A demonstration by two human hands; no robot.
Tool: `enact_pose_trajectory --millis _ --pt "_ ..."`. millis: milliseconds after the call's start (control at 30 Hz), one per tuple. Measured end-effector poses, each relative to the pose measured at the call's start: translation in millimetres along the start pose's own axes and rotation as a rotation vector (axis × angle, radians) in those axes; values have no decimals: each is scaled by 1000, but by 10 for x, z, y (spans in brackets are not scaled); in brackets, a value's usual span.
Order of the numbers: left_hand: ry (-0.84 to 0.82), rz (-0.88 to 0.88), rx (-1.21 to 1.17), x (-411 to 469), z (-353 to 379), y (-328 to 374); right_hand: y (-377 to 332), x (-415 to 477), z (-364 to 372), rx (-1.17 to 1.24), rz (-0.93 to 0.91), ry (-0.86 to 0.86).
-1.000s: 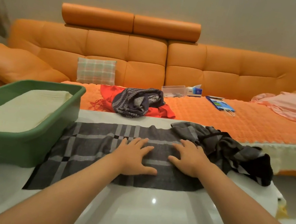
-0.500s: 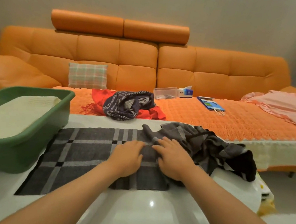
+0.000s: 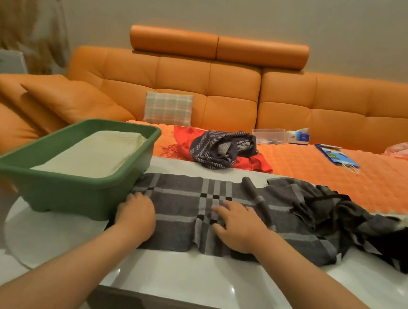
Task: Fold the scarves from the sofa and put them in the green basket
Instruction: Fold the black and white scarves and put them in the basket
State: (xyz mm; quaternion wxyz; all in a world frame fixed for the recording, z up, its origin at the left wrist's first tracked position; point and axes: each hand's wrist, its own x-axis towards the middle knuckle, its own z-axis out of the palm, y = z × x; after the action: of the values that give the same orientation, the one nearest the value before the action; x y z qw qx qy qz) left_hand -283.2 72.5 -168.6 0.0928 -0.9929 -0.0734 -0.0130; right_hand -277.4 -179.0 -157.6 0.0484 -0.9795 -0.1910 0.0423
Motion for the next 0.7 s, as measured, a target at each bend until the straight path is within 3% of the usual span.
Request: enact_pose_trajectory --millis 133,233,500,600,700 --pt "-75 -38 129 -66 92 -84 -351 21 96 43 -26 -106" --pt "39 -7 50 -99 97 -59 -566 -17 262 2 4 -175" --pt "235 -32 -614 60 -471 44 -904 -22 304 125 -2 -123" --pt "262 -80 -916 154 -713 71 -907 60 140 586 23 -160" --pt "251 -30 -1130 205 -868 153 -757 111 -156 1036 130 -4"
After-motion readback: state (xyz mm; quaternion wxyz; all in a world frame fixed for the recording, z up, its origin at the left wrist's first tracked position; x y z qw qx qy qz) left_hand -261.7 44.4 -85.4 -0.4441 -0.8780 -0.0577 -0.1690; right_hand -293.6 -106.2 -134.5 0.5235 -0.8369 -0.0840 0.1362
